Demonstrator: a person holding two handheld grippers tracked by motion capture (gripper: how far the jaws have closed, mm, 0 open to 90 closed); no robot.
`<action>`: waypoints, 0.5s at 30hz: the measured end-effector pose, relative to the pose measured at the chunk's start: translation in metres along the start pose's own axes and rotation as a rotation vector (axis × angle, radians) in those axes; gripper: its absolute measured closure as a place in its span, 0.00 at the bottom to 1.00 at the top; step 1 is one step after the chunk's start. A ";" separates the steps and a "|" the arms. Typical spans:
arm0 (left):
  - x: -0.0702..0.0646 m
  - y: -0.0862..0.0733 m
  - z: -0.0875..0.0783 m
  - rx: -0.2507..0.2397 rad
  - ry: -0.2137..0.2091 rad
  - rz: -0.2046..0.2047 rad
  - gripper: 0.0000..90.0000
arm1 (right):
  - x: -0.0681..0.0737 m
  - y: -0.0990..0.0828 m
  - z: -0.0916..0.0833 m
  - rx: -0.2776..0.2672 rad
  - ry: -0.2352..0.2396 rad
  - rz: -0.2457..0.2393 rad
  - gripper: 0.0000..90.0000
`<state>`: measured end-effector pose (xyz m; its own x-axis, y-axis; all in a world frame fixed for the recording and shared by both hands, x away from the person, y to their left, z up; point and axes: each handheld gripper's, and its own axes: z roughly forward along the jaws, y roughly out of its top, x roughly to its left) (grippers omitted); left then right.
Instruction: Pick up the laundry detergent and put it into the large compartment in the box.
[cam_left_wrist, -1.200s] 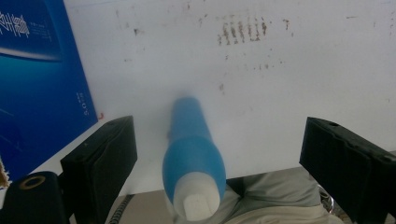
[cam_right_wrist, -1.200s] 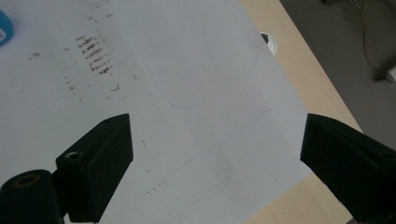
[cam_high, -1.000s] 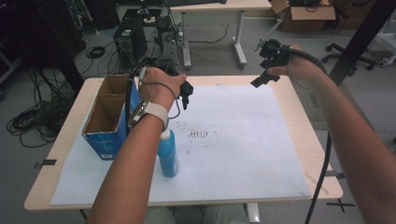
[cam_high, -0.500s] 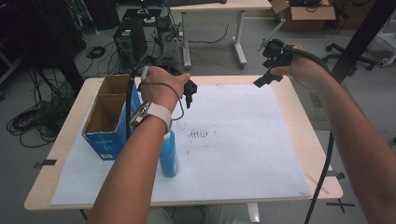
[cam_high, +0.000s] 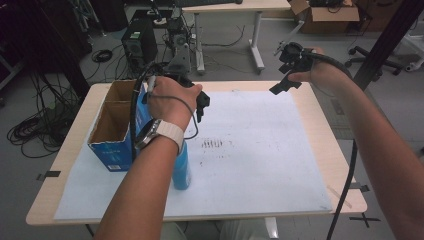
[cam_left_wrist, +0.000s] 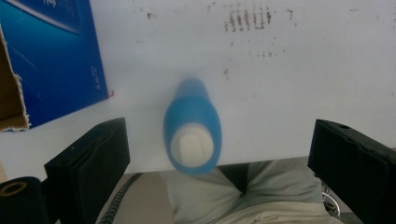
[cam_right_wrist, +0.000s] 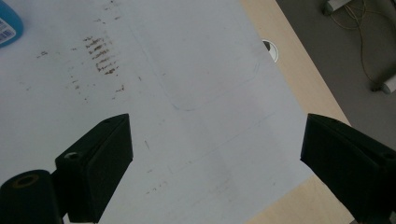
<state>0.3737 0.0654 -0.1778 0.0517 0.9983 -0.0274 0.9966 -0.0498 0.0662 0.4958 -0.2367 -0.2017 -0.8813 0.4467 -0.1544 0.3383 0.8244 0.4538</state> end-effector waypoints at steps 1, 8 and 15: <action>0.000 -0.002 0.001 0.000 0.002 -0.002 0.07 | 0.000 0.000 0.000 0.004 0.000 -0.001 0.10; -0.004 -0.010 0.006 -0.017 0.004 -0.022 0.07 | 0.003 0.003 0.001 -0.002 0.004 -0.002 0.10; 0.000 -0.015 0.019 -0.006 0.000 -0.038 0.07 | 0.008 0.008 0.006 0.004 0.014 -0.015 0.10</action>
<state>0.3595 0.0653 -0.1979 0.0138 0.9995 -0.0295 0.9974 -0.0116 0.0714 0.4935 -0.2248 -0.2047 -0.8907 0.4296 -0.1489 0.3265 0.8322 0.4482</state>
